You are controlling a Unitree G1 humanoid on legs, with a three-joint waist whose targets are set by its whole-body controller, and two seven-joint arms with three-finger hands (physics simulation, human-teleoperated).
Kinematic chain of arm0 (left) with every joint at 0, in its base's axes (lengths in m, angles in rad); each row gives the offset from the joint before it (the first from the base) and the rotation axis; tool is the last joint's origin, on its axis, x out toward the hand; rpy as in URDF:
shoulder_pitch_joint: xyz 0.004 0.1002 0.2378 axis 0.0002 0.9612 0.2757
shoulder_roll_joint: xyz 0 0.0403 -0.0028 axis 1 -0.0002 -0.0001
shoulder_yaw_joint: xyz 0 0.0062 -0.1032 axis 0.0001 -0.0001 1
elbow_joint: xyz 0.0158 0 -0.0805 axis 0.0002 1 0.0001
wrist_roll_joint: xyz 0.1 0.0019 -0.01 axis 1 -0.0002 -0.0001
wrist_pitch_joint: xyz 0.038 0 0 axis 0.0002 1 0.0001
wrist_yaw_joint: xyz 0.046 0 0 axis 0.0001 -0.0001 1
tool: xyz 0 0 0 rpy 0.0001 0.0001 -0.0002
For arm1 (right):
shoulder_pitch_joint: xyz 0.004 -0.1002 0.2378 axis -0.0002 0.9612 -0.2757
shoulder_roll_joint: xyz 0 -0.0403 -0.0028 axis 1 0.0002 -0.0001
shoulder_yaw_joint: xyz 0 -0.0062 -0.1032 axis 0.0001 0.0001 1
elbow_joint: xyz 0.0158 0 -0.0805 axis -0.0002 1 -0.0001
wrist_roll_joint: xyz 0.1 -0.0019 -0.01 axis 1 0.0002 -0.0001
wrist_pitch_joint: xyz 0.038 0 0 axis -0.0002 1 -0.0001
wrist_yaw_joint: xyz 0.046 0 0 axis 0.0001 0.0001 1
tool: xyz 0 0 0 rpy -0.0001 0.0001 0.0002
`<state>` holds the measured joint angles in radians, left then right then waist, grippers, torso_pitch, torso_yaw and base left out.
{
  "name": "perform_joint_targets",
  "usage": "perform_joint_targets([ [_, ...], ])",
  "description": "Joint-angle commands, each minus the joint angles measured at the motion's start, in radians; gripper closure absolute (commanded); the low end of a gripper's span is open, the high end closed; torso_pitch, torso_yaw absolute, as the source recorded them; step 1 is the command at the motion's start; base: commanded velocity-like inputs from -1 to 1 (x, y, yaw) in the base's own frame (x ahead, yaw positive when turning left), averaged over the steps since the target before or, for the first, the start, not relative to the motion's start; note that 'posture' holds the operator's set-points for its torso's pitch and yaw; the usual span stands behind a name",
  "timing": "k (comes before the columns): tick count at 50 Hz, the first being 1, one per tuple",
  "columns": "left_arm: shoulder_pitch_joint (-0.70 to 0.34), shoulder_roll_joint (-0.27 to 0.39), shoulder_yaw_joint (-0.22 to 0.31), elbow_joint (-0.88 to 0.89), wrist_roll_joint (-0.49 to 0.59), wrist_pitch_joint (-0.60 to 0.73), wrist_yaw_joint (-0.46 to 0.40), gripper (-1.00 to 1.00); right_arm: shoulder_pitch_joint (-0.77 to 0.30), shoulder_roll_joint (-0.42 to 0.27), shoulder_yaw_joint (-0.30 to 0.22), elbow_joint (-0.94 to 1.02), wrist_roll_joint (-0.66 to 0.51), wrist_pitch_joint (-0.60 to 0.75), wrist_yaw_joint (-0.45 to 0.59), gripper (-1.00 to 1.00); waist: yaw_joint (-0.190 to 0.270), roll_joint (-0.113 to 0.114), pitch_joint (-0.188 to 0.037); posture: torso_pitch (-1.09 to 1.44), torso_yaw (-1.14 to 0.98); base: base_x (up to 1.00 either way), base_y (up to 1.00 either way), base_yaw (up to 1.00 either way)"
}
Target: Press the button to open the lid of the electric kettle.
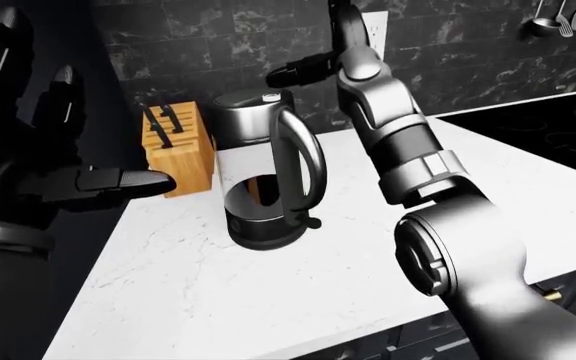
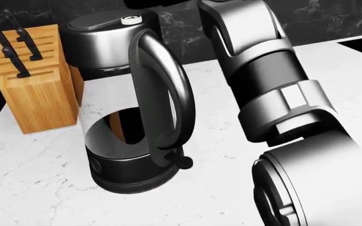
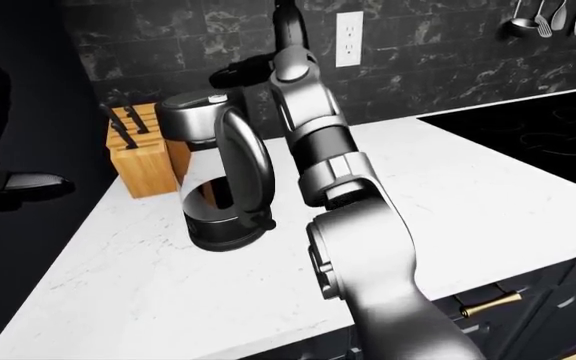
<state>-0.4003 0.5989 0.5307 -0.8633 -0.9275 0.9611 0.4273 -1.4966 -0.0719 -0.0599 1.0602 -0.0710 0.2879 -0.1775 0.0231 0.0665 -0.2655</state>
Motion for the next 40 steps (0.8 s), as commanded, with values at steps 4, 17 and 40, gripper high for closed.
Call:
perform_joint_targets([
  [4,-0.021,0.012,0.012,-0.007,0.009,-0.023,0.0,-1.0,-0.051,-0.005,0.0,-0.017,-0.003,-0.036,-0.008,-1.0,0.0,0.004,-0.008,-0.42,0.0,0.0,0.0,0.0],
  [17,-0.022,0.013,0.015,-0.007,0.005,-0.02,0.002,-1.0,-0.095,0.001,-0.009,0.066,-0.003,-0.071,-0.027,-1.0,0.0,0.007,-0.007,-0.42,0.0,0.0,0.0,0.0],
  [40,-0.019,0.018,0.019,-0.007,-0.005,-0.024,0.009,-1.0,-0.102,0.009,-0.029,0.142,-0.036,-0.103,-0.165,-1.0,0.004,0.008,-0.008,-0.42,0.0,0.0,0.0,0.0],
])
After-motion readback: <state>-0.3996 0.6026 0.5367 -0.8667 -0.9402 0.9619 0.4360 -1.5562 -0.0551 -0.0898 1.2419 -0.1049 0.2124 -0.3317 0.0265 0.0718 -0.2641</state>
